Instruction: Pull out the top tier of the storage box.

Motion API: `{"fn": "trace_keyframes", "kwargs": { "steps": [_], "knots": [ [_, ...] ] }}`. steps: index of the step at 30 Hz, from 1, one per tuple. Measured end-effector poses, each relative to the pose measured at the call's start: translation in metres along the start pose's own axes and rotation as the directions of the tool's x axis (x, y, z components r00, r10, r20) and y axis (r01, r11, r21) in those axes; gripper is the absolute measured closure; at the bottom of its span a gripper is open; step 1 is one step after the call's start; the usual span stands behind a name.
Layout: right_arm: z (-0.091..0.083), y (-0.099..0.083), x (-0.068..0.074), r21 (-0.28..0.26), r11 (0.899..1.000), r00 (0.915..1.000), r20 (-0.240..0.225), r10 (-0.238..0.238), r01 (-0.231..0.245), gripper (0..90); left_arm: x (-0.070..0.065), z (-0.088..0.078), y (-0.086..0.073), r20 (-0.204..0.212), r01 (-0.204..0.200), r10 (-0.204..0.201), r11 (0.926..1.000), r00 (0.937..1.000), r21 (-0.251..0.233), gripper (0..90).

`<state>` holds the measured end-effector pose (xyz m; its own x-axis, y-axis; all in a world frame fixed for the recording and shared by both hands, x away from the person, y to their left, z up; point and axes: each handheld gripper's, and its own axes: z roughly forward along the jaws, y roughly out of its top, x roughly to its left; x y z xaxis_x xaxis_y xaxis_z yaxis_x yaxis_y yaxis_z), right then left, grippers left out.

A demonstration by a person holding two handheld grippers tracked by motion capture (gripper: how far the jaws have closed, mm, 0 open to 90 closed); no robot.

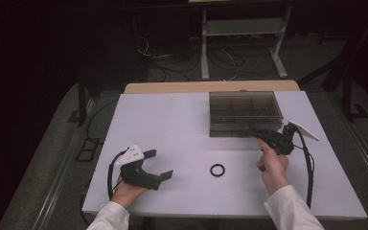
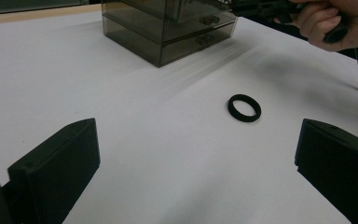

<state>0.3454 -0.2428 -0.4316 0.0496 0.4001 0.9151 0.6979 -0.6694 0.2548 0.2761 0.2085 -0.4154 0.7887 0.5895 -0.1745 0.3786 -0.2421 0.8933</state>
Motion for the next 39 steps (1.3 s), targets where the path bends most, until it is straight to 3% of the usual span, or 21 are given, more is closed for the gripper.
{"fn": "trace_keyframes", "kwargs": {
  "steps": [4, 9, 25, 34, 39],
  "knots": [
    [0.001, 0.000, -0.001, -0.001, 1.000, 1.0000, -0.003, -0.003, 0.003, 74.6, 0.000, 0.000, 0.000, 0.001, 0.000, 0.000, 1.0000, 1.0000, 0.000, 0.0],
    [-0.002, 0.000, 0.000, 0.000, 1.000, 0.9996, 0.018, -0.020, 0.020, 63.0, 0.000, 0.000, 0.000, 0.000, -0.002, 0.002, 1.0000, 1.0000, 0.002, 0.0],
    [-0.009, -0.001, 0.002, 0.019, 0.998, 0.9978, 0.032, -0.059, 0.058, 52.4, 0.000, 0.000, 0.000, 0.001, -0.002, 0.002, 1.0000, 1.0000, 0.004, 0.0],
    [-0.016, 0.001, 0.003, 0.074, 0.991, 0.9932, 0.013, -0.116, 0.115, 46.6, 0.000, 0.000, 0.000, 0.000, -0.002, 0.002, 1.0000, 1.0000, 0.005, 0.0],
    [-0.020, 0.003, 0.001, 0.120, 0.980, 0.9874, 0.006, -0.158, 0.156, 42.7, -0.001, 0.002, 0.000, -0.001, -0.015, 0.015, 0.9998, 0.9999, 0.014, 0.0]
  ]
}}
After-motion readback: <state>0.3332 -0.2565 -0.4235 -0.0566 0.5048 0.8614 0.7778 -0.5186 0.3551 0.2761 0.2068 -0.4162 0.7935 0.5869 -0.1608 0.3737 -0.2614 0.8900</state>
